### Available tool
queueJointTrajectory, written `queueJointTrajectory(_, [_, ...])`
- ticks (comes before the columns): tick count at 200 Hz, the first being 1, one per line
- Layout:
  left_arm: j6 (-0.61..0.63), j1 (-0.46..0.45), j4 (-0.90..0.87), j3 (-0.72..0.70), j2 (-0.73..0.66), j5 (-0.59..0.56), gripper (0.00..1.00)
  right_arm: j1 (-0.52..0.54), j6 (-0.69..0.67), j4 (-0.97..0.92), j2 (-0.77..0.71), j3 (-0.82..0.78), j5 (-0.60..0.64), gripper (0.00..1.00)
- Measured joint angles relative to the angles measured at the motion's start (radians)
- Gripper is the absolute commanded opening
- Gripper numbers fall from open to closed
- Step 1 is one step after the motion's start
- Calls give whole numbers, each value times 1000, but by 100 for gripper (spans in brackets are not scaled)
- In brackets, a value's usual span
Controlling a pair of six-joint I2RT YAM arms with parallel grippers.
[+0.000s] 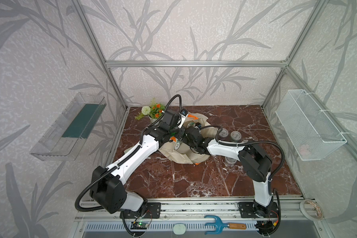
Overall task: Take out the seed jars from the canvas bag
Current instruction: Pick up the seed jar from the canvas bag.
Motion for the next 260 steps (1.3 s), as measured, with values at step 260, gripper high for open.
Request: queueJointTrajectory(260, [16, 1, 40, -56, -60, 42, 0, -7, 29, -61, 22, 61, -8, 99])
